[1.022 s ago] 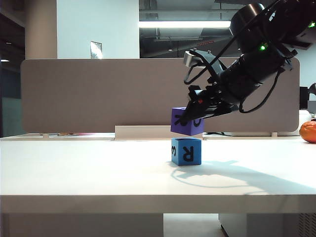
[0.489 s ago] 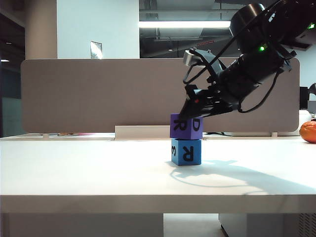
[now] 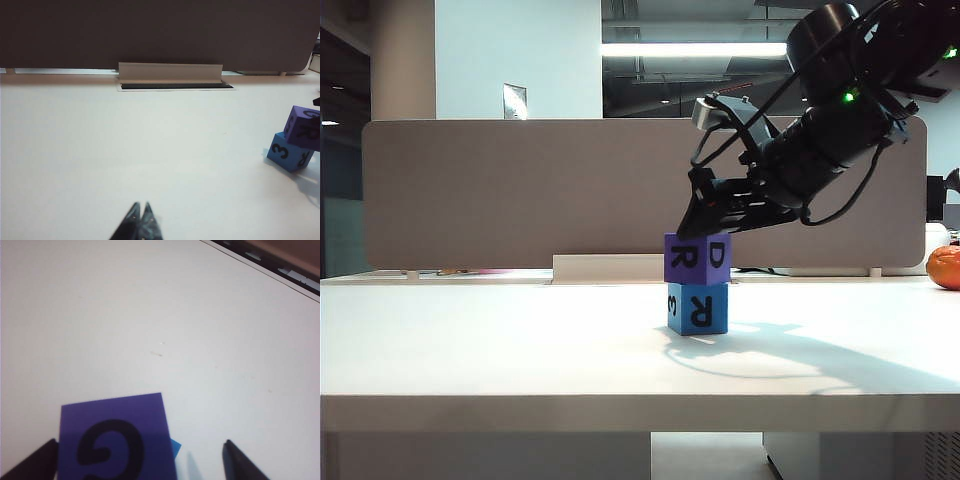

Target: Stack one letter block on top of another letter block.

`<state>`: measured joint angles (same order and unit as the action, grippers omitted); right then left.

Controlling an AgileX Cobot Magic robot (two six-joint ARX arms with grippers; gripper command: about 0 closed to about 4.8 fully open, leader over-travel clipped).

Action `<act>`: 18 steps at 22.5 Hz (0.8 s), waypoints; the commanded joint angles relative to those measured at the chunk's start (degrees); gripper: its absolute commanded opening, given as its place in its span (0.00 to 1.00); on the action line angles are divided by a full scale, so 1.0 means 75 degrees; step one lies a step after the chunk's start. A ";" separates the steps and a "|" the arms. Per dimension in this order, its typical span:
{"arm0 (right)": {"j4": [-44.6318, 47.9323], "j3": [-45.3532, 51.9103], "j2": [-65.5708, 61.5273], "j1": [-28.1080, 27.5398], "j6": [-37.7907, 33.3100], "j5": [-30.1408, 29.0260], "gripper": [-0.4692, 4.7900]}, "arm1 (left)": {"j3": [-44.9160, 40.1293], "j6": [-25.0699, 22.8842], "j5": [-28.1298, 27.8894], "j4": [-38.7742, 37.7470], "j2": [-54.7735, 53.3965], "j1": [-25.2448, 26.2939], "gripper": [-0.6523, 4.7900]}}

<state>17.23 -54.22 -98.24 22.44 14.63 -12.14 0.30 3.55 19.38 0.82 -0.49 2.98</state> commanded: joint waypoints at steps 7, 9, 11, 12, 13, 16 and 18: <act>0.0125 -0.0595 0.0230 0.0012 -0.0367 0.0006 1.00 | 0.0047 0.0017 0.0050 0.0070 -0.0006 -0.0003 0.11; 0.0111 -0.0597 0.0291 0.0012 -0.0364 0.0012 1.00 | 0.0047 0.0017 0.0050 0.0070 -0.0006 -0.0003 0.11; 0.0070 -0.0595 0.0391 0.0012 -0.0364 0.0085 1.00 | 0.0047 0.0017 0.0050 0.0070 -0.0006 -0.0003 0.11; 0.0041 -0.0595 0.0460 0.0012 -0.0361 0.0096 1.00 | 0.0047 0.0017 0.0050 0.0070 -0.0006 -0.0003 0.11; 0.0017 -0.0595 0.0527 0.0009 -0.0361 0.0096 0.96 | 0.0047 0.0020 0.0050 0.0070 -0.0006 -0.0003 0.11; -0.0149 -0.0595 0.0778 -0.0006 -0.0356 0.0198 0.66 | 0.0047 0.0017 0.0050 0.0070 -0.0006 -0.0003 0.11; -0.0294 -0.0595 0.0941 -0.0006 -0.0353 0.0408 0.41 | 0.0044 0.0017 0.0050 0.0070 -0.0006 -0.0003 0.11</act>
<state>15.88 -58.43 -92.16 22.35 12.05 -10.52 0.30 3.55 19.42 0.80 -0.49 2.83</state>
